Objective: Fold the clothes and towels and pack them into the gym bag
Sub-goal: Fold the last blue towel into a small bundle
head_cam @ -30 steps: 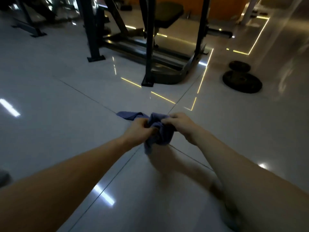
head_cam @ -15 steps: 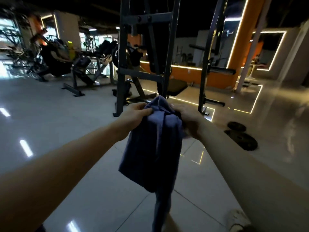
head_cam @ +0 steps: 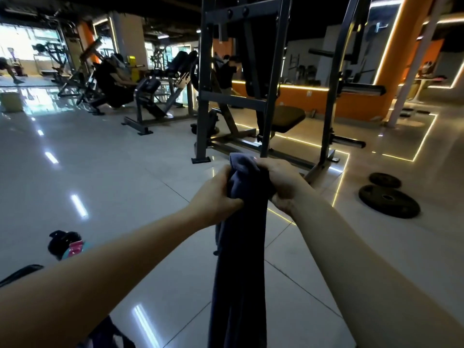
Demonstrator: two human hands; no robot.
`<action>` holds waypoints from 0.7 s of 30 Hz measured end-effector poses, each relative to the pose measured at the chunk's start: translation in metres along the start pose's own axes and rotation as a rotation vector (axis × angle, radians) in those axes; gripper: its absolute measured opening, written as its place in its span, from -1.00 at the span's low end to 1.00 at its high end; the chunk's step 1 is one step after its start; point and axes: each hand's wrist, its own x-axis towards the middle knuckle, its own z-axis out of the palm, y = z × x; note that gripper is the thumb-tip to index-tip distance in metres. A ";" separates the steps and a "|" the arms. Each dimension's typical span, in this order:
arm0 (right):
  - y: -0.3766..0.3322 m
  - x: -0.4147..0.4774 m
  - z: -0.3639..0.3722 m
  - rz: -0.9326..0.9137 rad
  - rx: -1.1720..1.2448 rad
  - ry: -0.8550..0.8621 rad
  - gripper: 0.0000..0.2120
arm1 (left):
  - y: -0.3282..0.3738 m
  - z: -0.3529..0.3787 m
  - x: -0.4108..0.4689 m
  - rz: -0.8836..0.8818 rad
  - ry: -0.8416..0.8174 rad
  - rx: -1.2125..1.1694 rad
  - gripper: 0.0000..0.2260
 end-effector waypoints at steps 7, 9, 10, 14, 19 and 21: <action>0.013 0.000 -0.006 -0.057 -0.298 0.063 -0.67 | -0.012 -0.016 -0.010 -0.140 -0.013 0.153 -0.83; 0.017 -0.001 -0.007 -0.055 -0.321 0.033 -0.64 | -0.018 -0.025 -0.012 -0.138 0.028 0.192 -0.81; 0.019 -0.001 -0.009 -0.056 -0.337 0.030 -0.63 | -0.020 -0.028 -0.013 -0.133 0.038 0.210 -0.80; 0.028 0.002 -0.015 -0.058 -0.388 0.127 -0.77 | -0.019 -0.039 -0.015 -0.134 0.216 0.133 -0.77; 0.034 -0.001 -0.010 -0.001 -0.380 0.127 -0.79 | -0.033 -0.053 -0.007 -0.251 0.308 0.186 -0.82; 0.035 -0.002 -0.005 -0.001 -0.346 0.101 -0.79 | -0.040 -0.055 -0.010 -0.316 0.248 0.433 -0.84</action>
